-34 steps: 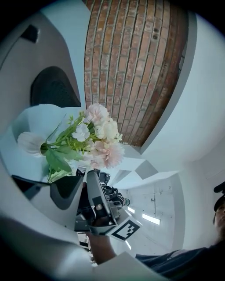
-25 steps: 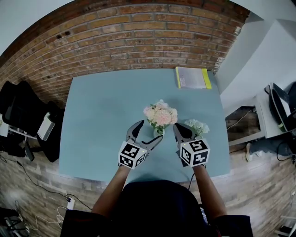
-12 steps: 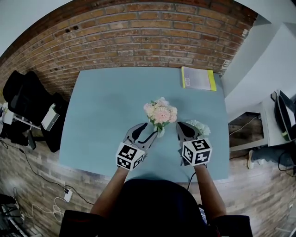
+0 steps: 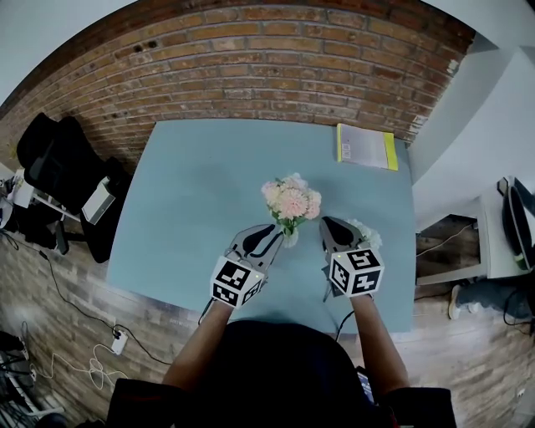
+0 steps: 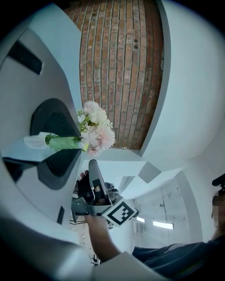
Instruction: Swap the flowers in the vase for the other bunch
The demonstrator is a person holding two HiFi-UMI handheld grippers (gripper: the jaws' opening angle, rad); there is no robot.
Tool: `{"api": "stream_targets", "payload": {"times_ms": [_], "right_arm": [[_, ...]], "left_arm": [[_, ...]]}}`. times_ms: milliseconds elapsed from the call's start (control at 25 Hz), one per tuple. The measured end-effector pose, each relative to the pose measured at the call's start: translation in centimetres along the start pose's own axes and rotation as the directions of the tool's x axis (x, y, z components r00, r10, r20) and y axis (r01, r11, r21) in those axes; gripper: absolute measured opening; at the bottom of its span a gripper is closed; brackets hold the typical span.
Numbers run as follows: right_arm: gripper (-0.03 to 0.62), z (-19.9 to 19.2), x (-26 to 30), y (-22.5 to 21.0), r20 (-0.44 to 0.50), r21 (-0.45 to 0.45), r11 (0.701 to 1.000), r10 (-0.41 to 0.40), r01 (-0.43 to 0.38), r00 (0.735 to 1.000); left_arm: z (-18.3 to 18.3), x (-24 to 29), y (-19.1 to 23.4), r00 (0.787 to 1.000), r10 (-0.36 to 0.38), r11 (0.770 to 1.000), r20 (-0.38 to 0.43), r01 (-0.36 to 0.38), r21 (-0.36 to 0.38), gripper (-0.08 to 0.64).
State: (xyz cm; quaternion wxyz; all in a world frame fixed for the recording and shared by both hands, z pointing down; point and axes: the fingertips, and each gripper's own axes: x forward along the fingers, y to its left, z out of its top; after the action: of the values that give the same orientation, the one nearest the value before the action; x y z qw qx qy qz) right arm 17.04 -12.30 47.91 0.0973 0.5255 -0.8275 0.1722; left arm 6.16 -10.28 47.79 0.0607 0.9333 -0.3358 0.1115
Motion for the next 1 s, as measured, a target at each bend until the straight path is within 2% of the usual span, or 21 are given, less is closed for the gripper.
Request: {"api": "stream_targets", "payload": {"times_ms": [280,440,600,1000], "right_arm": [[0.015,0.4,0.5,0.5,0.008,-0.003,1.0,0.016,-0.016,1.0],[0.015,0.6,0.5,0.7,0.017,0.002,1.0,0.009,-0.009,1.0],[0.015,1.0,0.1,0.6,0.026,0.009,1.0,-0.01,0.01,1.0],[0.015,1.0,-0.7,2.0,0.038,0.021,0.999,-0.039,0.039,0.998]], "left_arm": [[1.0,-0.8,0.7,0.999,0.027,1.0,0.029,-0.026,-0.007,0.014],[1.5,-1.0,0.9,0.998,0.02,1.0,0.054,-0.019,-0.024,0.009],[2.3,-1.2,0.7,0.997,0.012,1.0,0.074,-0.012,-0.003,0.009],[2.5,-3.5,0.7,0.997,-0.006,1.0,0.081,0.006,-0.001,0.009]]}}
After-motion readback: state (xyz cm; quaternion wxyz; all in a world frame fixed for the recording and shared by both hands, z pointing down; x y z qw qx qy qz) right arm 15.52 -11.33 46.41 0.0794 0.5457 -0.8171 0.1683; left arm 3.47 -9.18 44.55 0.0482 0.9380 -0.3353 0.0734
